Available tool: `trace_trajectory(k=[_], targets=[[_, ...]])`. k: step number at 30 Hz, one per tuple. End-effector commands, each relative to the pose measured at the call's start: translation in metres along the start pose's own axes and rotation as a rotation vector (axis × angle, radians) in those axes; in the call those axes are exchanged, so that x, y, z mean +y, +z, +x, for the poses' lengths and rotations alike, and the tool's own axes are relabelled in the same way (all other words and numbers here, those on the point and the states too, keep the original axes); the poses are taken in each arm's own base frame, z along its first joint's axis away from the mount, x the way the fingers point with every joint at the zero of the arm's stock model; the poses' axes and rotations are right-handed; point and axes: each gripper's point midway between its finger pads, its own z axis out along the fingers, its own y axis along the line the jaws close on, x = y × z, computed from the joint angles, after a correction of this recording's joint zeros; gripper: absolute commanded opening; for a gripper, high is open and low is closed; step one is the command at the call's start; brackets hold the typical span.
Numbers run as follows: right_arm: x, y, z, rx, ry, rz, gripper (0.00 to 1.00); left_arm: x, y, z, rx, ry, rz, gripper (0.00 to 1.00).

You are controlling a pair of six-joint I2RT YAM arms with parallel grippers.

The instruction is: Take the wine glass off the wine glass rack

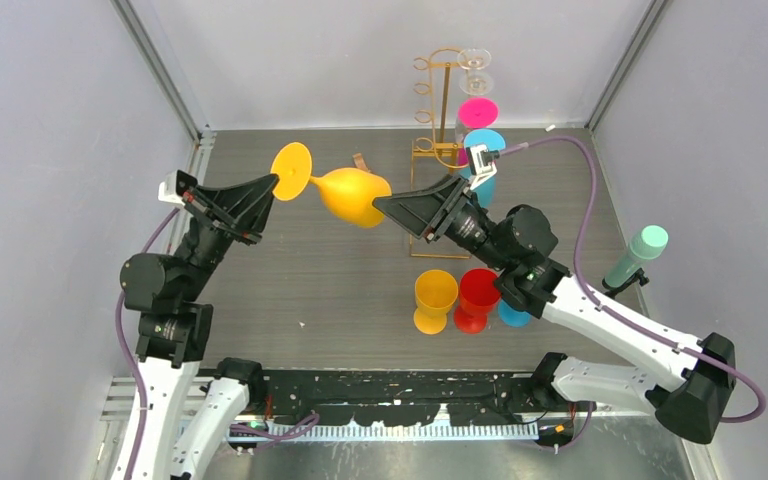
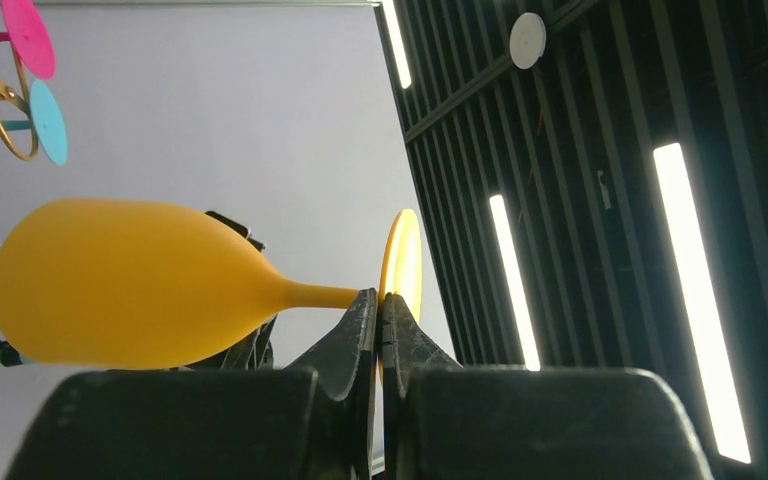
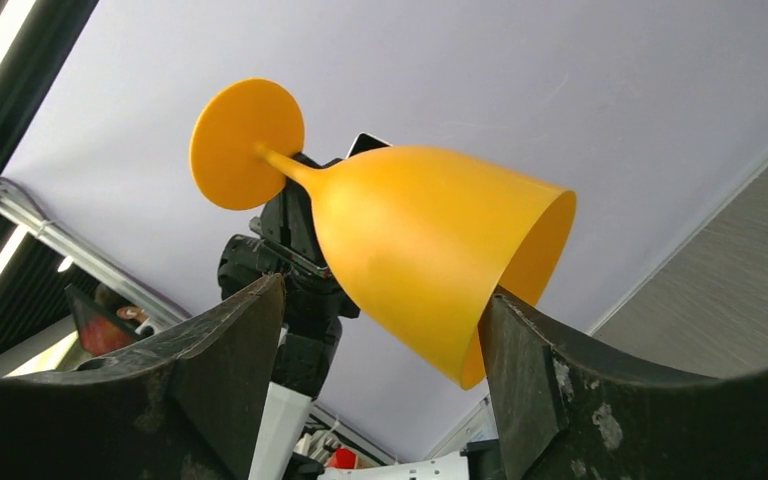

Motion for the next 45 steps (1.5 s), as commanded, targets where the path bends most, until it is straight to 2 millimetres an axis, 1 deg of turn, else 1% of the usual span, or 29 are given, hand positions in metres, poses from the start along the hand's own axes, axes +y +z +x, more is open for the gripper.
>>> trace_trajectory(k=[1,3,5,8,11,12,13,14,18,20,21,22,23,24,25,26,27,28,29,30,31,32,33,34,35,36,37,40,45], targets=[[0.048,0.001,-0.009,-0.005,0.03,-0.196,0.73,-0.01,0.001,0.005,0.037,-0.021,0.051,0.0],[0.057,-0.001,-0.009,-0.001,0.041,-0.237,0.7,-0.005,0.003,0.003,0.041,-0.031,0.046,0.0],[0.063,-0.004,-0.009,0.001,0.043,-0.264,0.59,-0.002,0.004,0.001,0.037,-0.03,0.045,0.0],[0.065,-0.005,-0.011,-0.005,0.043,-0.269,0.31,0.001,0.001,-0.001,0.01,0.011,0.029,0.04],[0.06,-0.003,-0.011,-0.003,0.043,-0.238,0.15,0.002,-0.003,-0.002,-0.01,0.043,0.026,0.1],[0.06,-0.001,-0.012,-0.007,0.038,-0.233,0.06,0.003,-0.004,-0.002,-0.011,0.05,0.031,0.14],[0.058,0.001,-0.012,-0.002,0.04,-0.212,0.02,0.004,-0.005,-0.002,-0.012,0.057,0.033,0.2],[0.054,0.003,-0.013,-0.007,0.032,-0.188,0.01,0.004,-0.006,-0.002,-0.012,0.075,0.039,0.28],[0.03,0.012,-0.019,-0.012,-0.025,-0.02,0.0,0.005,-0.019,-0.004,-0.083,0.268,0.003,0.7],[0.005,0.011,-0.018,-0.001,-0.064,0.114,0.0,0.018,-0.032,-0.014,-0.16,0.38,-0.091,0.84],[0.003,0.012,-0.022,-0.007,-0.103,0.136,0.0,0.02,-0.039,-0.019,-0.197,0.442,-0.113,0.9],[-0.013,0.01,-0.021,0.001,-0.118,0.215,0.0,0.022,-0.045,-0.024,-0.227,0.513,-0.137,0.93],[-0.014,0.011,-0.024,0.008,-0.16,0.236,0.0,0.025,-0.051,-0.028,-0.25,0.579,-0.164,0.96],[-0.039,0.007,-0.02,0.03,-0.181,0.342,0.0,0.027,-0.055,-0.031,-0.264,0.64,-0.187,0.98],[-0.039,0.008,-0.026,0.028,-0.231,0.37,0.0,0.031,-0.058,-0.034,-0.264,0.708,-0.217,0.98],[-0.06,0.002,-0.015,0.088,-0.248,0.451,0.0,0.035,-0.06,-0.036,-0.255,0.773,-0.25,0.98],[-0.061,0.001,-0.017,0.103,-0.282,0.475,0.0,0.042,-0.063,-0.039,-0.241,0.836,-0.3,0.98],[-0.079,-0.005,-0.003,0.171,-0.292,0.539,0.0,0.048,-0.065,-0.042,-0.227,0.885,-0.346,0.98],[-0.08,-0.007,0.002,0.208,-0.32,0.554,0.0,0.056,-0.066,-0.047,-0.199,0.963,-0.398,0.98],[-0.096,-0.016,0.018,0.286,-0.333,0.613,0.0,0.063,-0.068,-0.05,-0.176,1.023,-0.442,0.98],[-0.099,-0.018,0.022,0.32,-0.369,0.628,0.0,0.069,-0.071,-0.056,-0.161,1.069,-0.49,0.97],[-0.113,-0.027,0.039,0.402,-0.383,0.678,0.0,0.078,-0.075,-0.063,-0.153,1.111,-0.551,0.97],[-0.115,-0.028,0.041,0.431,-0.42,0.689,0.0,0.084,-0.079,-0.07,-0.15,1.149,-0.605,0.97],[-0.126,-0.037,0.059,0.515,-0.436,0.734,0.0,0.088,-0.082,-0.078,-0.154,1.183,-0.654,0.97],[-0.126,-0.036,0.06,0.536,-0.473,0.746,0.0,0.093,-0.086,-0.085,-0.156,1.214,-0.699,0.97],[-0.136,-0.044,0.078,0.621,-0.491,0.784,0.0,0.097,-0.09,-0.092,-0.164,1.234,-0.743,0.97],[-0.136,-0.044,0.08,0.647,-0.522,0.788,0.0,0.099,-0.095,-0.102,-0.202,1.254,-0.792,0.97],[-0.15,-0.05,0.11,0.805,-0.575,0.832,0.0,0.103,-0.104,-0.122,-0.285,1.295,-0.862,0.97],[-0.167,-0.059,0.137,0.937,-0.629,0.875,0.0,0.103,-0.107,-0.135,-0.326,1.349,-0.896,0.97]])
